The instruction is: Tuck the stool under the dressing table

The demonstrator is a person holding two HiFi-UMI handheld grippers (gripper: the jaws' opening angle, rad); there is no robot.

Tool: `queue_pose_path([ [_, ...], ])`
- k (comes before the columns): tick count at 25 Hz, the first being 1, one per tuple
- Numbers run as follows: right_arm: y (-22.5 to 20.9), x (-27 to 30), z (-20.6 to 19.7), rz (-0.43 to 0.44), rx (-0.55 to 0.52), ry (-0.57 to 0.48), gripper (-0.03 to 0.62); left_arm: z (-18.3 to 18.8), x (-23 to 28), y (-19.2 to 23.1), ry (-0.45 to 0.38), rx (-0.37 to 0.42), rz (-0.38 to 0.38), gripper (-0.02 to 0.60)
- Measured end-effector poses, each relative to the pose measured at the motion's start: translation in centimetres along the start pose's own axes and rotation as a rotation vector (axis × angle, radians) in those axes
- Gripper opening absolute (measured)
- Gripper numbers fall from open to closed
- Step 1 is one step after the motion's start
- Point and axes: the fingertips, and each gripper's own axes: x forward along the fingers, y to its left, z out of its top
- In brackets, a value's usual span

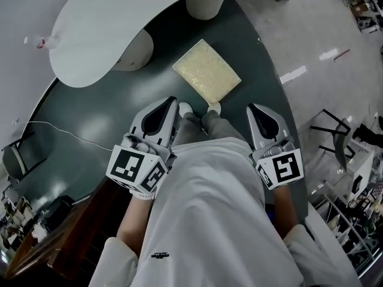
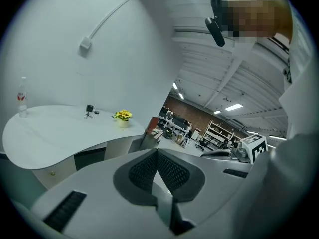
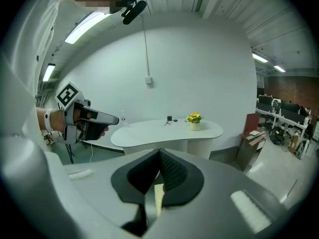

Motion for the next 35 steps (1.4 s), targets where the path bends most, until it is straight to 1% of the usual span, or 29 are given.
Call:
queue_pose_path([
  [1, -0.6, 0.1, -0.2, 0.001, 0.015, -0.008, 0.011, 0.1, 0.6, -0.2, 0.007, -0.006, -0.001, 0.011],
  [4, -2.1, 0.5, -0.5, -0.003, 0.045, -0.027, 0.011, 0.4, 2.2, -0.9, 0.014, -0.07, -0.021, 0.011],
  [7, -3.5, 1.3, -1.0, -0.008, 0.047, -0.029, 0.011, 0.4, 3.7, -1.7, 0.039, -0.049, -0.021, 0.011],
  [10, -4.6, 1.3, -2.5, -0.007, 0.066, -0.025, 0.011, -1.1, 5.0, -3.0, 0.077, -0.062, -0.029, 0.011],
  [13, -5.7, 1.5, -3.6, 0.0, 0.08, -0.016, 0.011, -2.4, 6.2, -4.0, 0.115, -0.047, -0.032, 0.011],
  [15, -6.1, 1.9, -4.3, 0.006, 0.087, -0.01, 0.011, -3.1, 7.0, -3.9, 0.133, -0.079, -0.03, 0.011],
  [17, -6.7, 2.7, -5.1, 0.02, 0.089, -0.007, 0.011, -3.5, 8.1, -3.3, 0.132, -0.147, -0.019, 0.011],
  [18, -7.1, 3.1, -5.6, 0.026, 0.093, -0.007, 0.02, -3.6, 8.8, -3.1, 0.13, -0.167, -0.014, 0.011],
  [22, -8.3, 3.8, -7.6, 0.034, 0.157, -0.007, 0.076, -4.9, 11.2, -2.9, 0.16, -0.154, 0.008, 0.011],
  [24, -8.6, 4.3, -8.5, 0.043, 0.19, -0.012, 0.081, -5.9, 11.9, -2.7, 0.181, -0.147, 0.018, 0.011],
  [30, -9.5, 6.7, -12.4, 0.072, 0.248, -0.015, 0.133, -10.3, 14.6, -1.4, 0.258, -0.098, 0.045, 0.011],
  [33, -9.5, 7.6, -14.2, 0.108, 0.241, -0.061, 0.133, -12.4, 15.7, -0.7, 0.284, -0.081, 0.053, 0.011],
  [35, -9.6, 8.5, -15.8, 0.11, 0.247, -0.047, 0.135, -13.7, 16.4, -0.2, 0.302, -0.083, 0.051, 0.011],
])
